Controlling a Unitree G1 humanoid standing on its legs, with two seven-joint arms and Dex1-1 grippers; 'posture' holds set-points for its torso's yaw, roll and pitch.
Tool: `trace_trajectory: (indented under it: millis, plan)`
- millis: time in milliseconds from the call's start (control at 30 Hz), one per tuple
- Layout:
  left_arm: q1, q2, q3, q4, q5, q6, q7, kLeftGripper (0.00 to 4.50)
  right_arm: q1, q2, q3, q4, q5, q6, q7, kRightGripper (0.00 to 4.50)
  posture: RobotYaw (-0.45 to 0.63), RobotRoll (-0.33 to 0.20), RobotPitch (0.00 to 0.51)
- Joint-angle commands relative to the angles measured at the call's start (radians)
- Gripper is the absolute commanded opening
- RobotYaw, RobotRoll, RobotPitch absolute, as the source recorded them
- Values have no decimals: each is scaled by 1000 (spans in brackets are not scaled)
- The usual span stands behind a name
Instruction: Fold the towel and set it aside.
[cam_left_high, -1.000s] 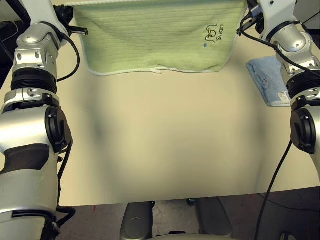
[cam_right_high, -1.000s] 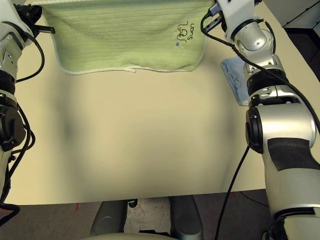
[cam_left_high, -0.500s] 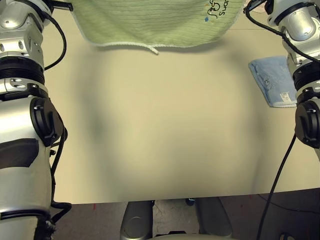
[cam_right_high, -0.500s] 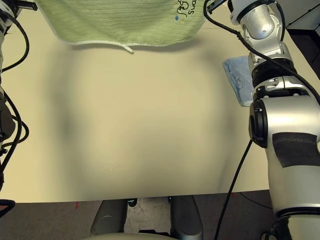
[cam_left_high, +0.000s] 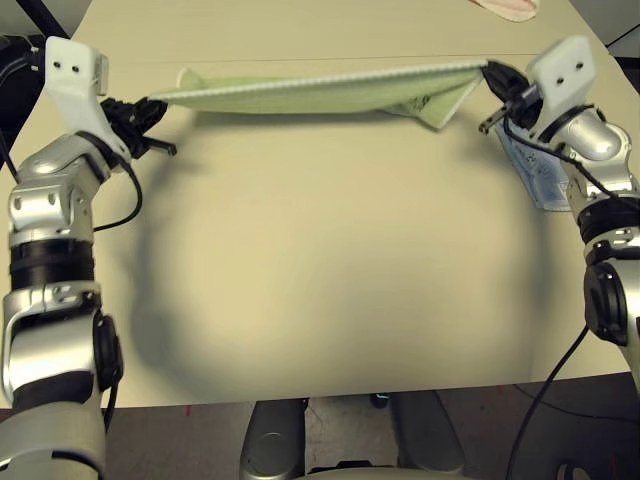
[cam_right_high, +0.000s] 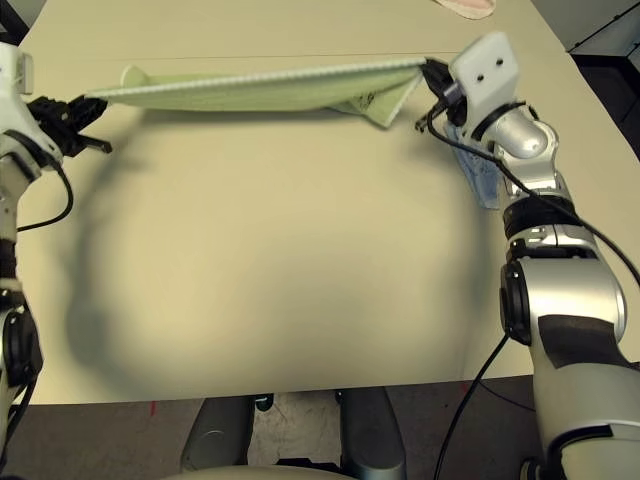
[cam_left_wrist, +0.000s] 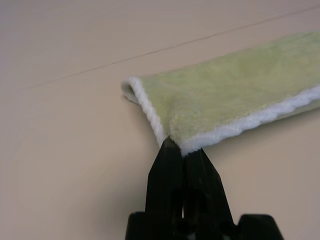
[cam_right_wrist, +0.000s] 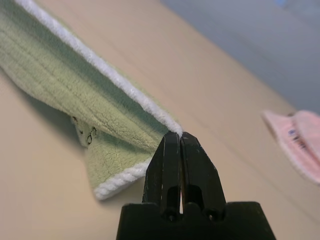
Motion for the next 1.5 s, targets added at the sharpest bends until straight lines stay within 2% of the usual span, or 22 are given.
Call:
trace_trajectory:
  millis: [33, 300, 600, 933, 1133, 1500]
  plan:
    - [83, 70, 18, -96, -68, 150, -93, 11, 57, -52, -12, -42, 32, 71, 119, 0, 103, 0, 310]
    - [191, 156, -35, -183, -117, 291, -228, 11, 138, -91, 36, -173, 33, 160, 359, 0, 98, 0, 304]
    - [231, 210, -85, -173, -99, 288, -309, 11, 219, -139, 68, -367, 54, 253, 544, 0, 100, 0, 295]
    - [270, 378, -188, -160, -86, 236, -565, 11, 227, -205, 103, -487, 76, 376, 715, 0, 107, 0, 290]
    - [232, 421, -230, -97, -43, 156, -662, 11, 206, -245, 105, -469, 76, 412, 793, 0, 107, 0, 291]
    - [67, 476, -323, 100, 86, -23, -852, 11, 149, -324, 105, -318, 69, 369, 891, 0, 106, 0, 285]
